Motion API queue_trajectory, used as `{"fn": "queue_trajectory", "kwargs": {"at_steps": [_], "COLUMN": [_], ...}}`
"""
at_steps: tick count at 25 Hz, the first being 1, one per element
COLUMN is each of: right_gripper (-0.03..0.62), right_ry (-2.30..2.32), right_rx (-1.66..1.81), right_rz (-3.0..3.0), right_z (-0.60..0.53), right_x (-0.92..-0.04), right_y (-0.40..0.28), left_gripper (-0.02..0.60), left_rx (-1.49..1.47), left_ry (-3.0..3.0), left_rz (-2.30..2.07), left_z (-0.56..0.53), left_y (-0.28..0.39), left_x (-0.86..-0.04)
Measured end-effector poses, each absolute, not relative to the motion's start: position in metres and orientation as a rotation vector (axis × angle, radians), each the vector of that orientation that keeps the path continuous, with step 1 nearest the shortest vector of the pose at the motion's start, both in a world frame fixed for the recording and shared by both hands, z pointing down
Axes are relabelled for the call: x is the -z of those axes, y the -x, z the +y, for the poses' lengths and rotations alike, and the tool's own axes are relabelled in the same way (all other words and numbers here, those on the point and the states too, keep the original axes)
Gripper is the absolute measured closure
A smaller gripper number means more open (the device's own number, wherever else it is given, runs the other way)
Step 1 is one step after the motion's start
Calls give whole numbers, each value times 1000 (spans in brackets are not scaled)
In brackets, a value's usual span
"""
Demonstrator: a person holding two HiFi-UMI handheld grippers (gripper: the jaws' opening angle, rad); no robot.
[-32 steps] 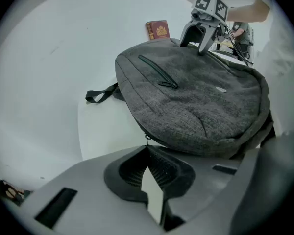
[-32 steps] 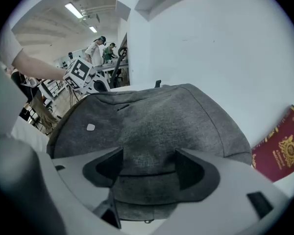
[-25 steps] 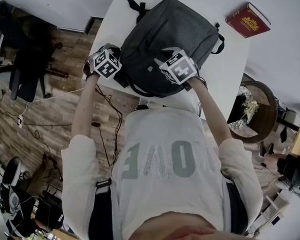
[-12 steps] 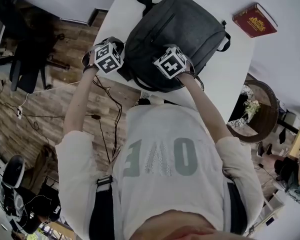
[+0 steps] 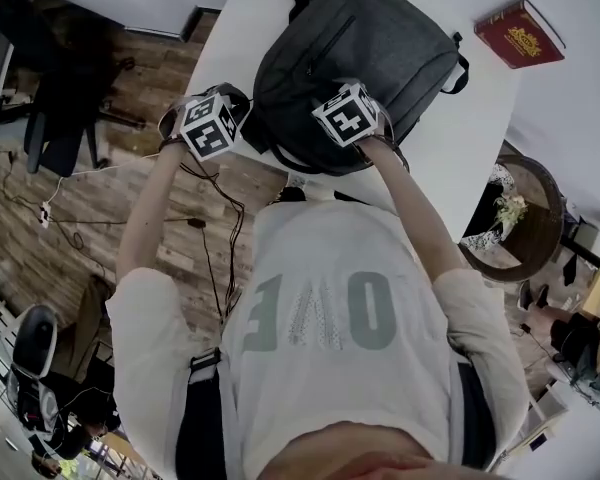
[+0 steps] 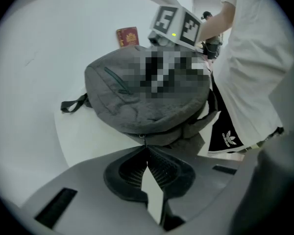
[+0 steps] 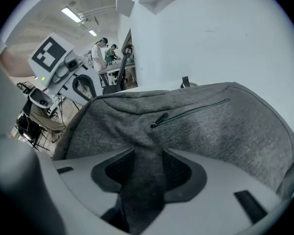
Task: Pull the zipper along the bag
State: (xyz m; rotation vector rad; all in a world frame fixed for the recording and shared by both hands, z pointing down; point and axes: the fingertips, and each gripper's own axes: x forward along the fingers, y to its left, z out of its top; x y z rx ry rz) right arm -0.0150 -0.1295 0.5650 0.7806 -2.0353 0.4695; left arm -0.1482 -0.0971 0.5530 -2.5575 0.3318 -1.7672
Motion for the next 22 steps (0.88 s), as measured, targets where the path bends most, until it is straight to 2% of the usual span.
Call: {"fn": "queue_trajectory", "kwargs": {"at_steps": [7, 12, 22], "right_gripper": [402, 402, 402], "right_ry": [-791, -800, -809], "right_rx": [-468, -466, -433], "right_rz": [-2036, -2030, -2024], "right_z": [-131, -132, -133], "right_x": [-564, -565, -564], "right_y": [14, 14, 14], "left_gripper": [554, 554, 554], "left_rx": [1749, 1749, 1709], "left_ry": [2644, 2679, 2801], "left_rz": [296, 111, 93], "left_z": [-56, -16, 15], "left_y": [137, 115, 77], "left_x": [-549, -546, -547]}}
